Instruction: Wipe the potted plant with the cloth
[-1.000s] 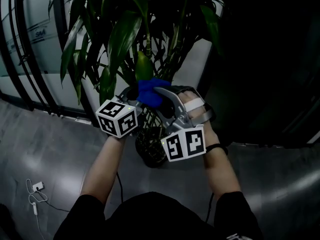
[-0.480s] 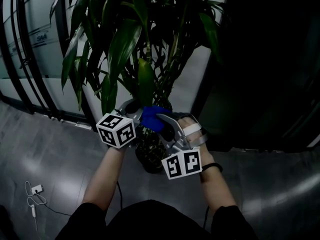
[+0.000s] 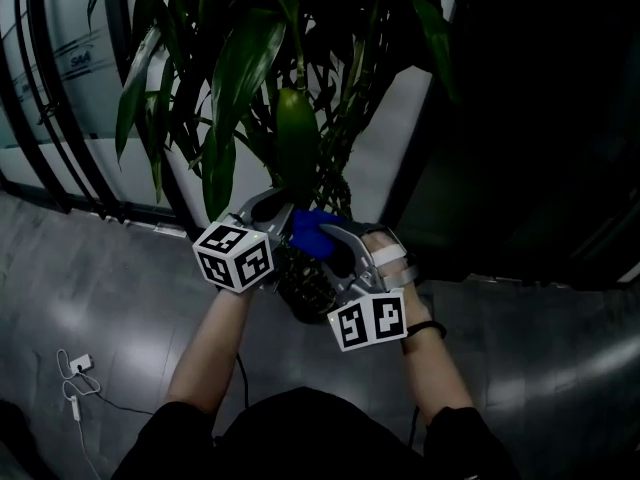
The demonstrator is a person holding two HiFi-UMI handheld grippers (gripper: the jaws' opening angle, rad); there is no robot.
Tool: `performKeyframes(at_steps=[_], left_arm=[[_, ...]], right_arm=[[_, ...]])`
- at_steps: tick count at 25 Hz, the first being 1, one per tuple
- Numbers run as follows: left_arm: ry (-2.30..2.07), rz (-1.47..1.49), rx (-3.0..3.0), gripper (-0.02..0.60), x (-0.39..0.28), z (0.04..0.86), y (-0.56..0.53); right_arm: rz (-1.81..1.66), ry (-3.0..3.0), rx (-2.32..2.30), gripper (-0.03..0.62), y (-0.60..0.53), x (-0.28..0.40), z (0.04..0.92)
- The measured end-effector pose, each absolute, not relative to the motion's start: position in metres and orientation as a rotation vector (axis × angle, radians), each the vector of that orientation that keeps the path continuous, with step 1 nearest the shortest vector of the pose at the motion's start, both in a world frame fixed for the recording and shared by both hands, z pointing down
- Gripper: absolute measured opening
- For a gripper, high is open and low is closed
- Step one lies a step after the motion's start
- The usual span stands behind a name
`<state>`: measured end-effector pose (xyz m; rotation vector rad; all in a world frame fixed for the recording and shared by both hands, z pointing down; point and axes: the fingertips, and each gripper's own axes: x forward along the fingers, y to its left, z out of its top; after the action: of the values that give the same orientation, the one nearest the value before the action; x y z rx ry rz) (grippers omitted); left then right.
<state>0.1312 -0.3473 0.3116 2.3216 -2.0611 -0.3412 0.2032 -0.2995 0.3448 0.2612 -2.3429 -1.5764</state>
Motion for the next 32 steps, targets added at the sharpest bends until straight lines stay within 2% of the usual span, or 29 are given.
performKeyframes(at_steps=[13, 20, 29, 32], left_arm=[[-2.073, -0.268, 2.302, 0.006, 0.117, 0.351, -0.312], [-2.178, -0.138, 2.364, 0.006, 0.104, 0.356, -0.28], [-2.063, -0.235, 2.456, 0.006, 0.127, 0.396, -0.244], [-2.065, -0.273, 2.409, 0.006, 0.129, 0.407, -0.232]], right_arm=[[-1.314, -2.407, 0.299, 0.106, -0.298, 0.221, 0.395], [-0.893, -2.653, 0.543, 0.106, -0.309, 0.249, 0.389], [-0.074, -2.868, 0.888, 0.106, -0.315, 0.314, 0.424], [0.044, -2.899, 0.983, 0.106, -0.319, 0.344, 0.419]])
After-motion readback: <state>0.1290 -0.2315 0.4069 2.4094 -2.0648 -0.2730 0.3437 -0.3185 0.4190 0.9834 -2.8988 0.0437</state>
